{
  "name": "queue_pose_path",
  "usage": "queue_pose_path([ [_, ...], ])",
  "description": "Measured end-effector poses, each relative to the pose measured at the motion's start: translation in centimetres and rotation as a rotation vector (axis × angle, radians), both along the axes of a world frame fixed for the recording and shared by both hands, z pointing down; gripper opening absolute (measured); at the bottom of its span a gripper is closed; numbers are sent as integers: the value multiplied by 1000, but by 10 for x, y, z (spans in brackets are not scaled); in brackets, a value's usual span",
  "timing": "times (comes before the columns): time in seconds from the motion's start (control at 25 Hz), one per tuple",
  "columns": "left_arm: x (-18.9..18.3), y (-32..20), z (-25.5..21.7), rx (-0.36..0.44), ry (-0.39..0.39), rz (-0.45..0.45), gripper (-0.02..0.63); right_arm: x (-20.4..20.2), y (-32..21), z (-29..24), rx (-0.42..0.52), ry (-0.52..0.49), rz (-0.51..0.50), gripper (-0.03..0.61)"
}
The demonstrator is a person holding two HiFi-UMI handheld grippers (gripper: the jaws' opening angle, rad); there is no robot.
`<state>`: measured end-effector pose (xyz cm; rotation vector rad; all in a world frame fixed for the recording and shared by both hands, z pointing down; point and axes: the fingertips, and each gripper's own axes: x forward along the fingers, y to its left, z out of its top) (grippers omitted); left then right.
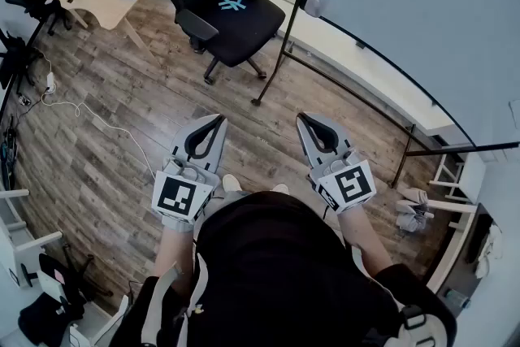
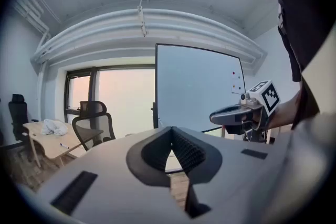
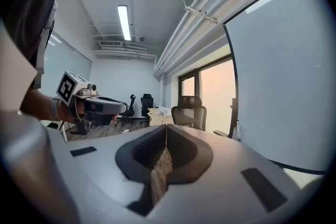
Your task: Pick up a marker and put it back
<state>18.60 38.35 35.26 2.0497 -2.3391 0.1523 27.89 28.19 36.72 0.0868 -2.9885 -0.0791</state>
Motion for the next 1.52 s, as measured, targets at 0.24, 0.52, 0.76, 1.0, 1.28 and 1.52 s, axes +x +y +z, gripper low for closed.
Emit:
queue_pose_path([
  [0.24,-31,22,10,-17,41,-6,8,-30,20,0,-3,4,11,18],
  [0.52,-73,39,19,-1,68,21,8,-70,32,3,-8,2,48,21],
  [0.76,-100,50,38,-26,100,50,8,-97,35,22,-3,66,82,97],
  [1.0,-126,48,54,-47,135,45,8,-124,22,28,-15,80,106,97],
  [1.28,-167,5,65,-59,120,26,8,-171,-22,45,-41,73,99,97],
  [1.52,-217,-61,69,-106,129,25,8,-224,-92,51,-83,68,104,97],
])
